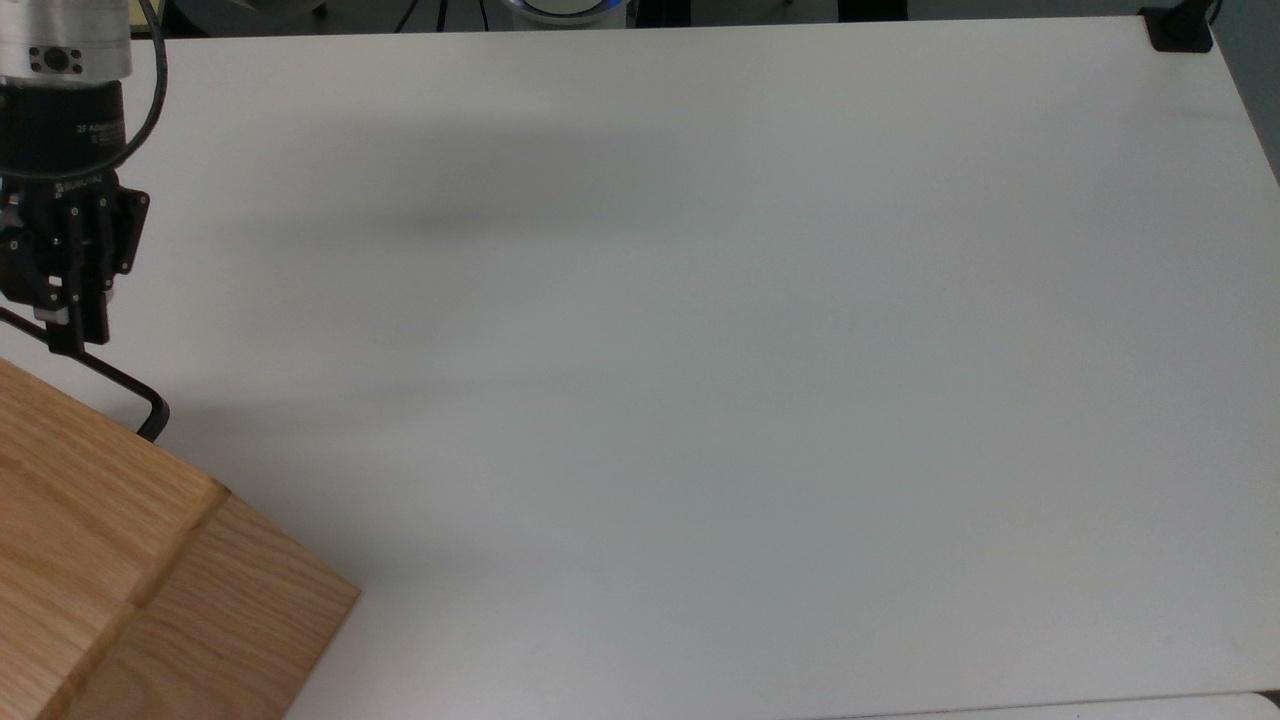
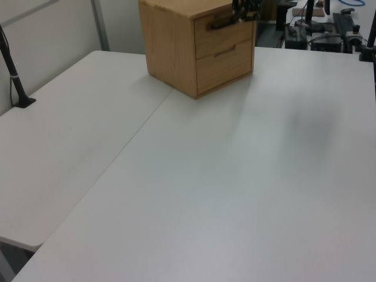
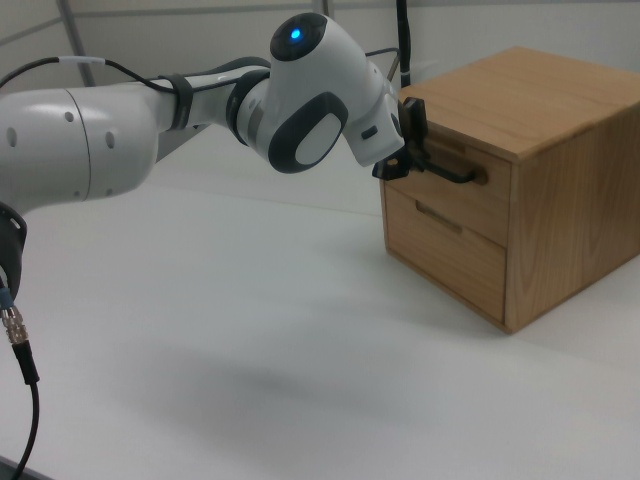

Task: Open the drawer by sliding it
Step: 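Close the gripper around the black drawer handle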

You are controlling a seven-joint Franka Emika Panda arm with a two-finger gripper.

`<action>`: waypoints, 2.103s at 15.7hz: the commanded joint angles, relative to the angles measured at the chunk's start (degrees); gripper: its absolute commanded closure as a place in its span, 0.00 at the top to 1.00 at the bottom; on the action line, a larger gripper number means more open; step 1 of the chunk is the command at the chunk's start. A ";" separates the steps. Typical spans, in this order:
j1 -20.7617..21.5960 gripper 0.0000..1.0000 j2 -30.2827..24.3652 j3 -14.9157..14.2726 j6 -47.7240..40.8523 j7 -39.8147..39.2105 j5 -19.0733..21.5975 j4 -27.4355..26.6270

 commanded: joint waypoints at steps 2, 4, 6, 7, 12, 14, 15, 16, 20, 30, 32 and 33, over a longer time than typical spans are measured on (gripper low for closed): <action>0.04 0.69 -0.68 -0.24 -0.63 -1.52 4.10 -0.75; 0.04 0.67 -0.59 -0.24 -0.63 -1.61 4.01 -0.66; 0.12 0.62 -0.24 -0.33 -0.46 -1.70 3.75 -0.66; 0.12 0.58 -0.15 -0.33 -0.45 -1.78 3.75 -0.66; 0.12 0.49 -0.06 -0.33 -0.28 -1.87 3.75 -0.66; 0.21 0.46 0.11 -0.24 -0.19 -1.87 3.66 -0.57; 0.21 0.46 0.11 -0.24 -0.19 -1.87 3.66 -0.57; 0.21 0.45 0.11 -0.24 -0.19 -1.96 3.58 -0.31; 0.21 0.40 1.17 -0.24 -0.19 -1.96 3.49 0.92; 0.56 0.24 2.40 -0.07 -0.19 -3.10 3.40 1.01; 0.39 0.13 2.31 -0.07 -0.19 -3.80 3.40 1.10; 0.30 0.08 2.22 -0.07 -0.19 -4.24 3.49 1.01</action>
